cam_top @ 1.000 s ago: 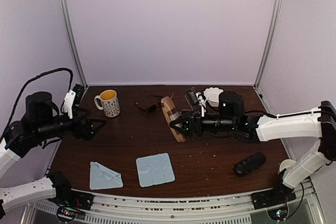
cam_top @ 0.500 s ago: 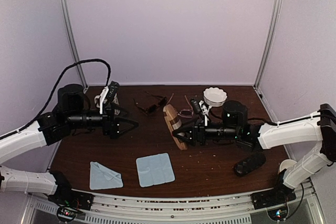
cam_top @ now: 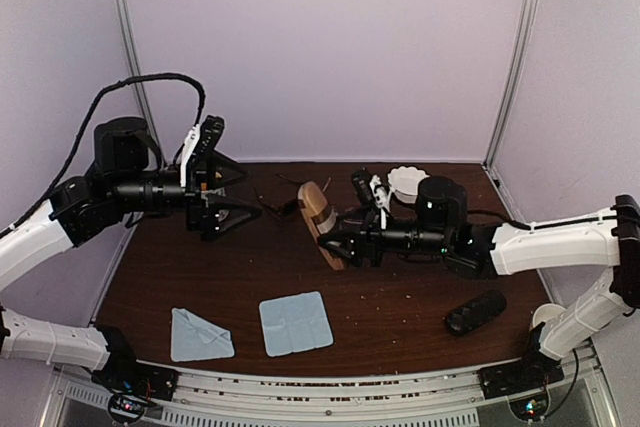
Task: Organize the sunglasses
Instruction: Open the sunglasses case.
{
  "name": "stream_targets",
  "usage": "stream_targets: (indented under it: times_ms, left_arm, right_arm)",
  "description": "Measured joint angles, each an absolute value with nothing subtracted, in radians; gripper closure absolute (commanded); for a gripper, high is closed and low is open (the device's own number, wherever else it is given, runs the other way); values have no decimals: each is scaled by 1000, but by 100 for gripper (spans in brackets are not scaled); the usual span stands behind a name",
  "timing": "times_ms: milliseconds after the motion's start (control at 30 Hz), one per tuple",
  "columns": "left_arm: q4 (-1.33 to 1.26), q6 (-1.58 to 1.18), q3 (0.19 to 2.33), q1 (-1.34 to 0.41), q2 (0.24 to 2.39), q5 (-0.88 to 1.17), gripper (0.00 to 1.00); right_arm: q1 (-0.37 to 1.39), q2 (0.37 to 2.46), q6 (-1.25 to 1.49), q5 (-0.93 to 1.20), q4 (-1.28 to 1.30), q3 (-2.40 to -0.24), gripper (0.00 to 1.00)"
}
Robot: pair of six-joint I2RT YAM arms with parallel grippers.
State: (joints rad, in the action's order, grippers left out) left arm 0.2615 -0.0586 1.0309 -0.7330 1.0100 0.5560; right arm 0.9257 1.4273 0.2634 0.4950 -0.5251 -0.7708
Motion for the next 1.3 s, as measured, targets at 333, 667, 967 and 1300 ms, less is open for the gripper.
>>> stream_targets:
  times_ms: [333, 667, 967, 1300]
  left_arm:
    - [205, 83, 993, -731, 904, 438, 2]
    - [135, 121, 934, -712, 843, 491, 2]
    - [54, 52, 923, -712, 953, 661, 2]
    - [-51, -67, 911, -712, 978, 812, 11]
  right_arm:
    - [918, 1488, -44, 540, -167, -1352, 79]
    - [918, 1474, 5, 710, -264, -1125, 82]
    - [965, 1477, 70, 836, -418, -1105, 82]
    - [1006, 1544, 82, 854, -442, -1173, 83]
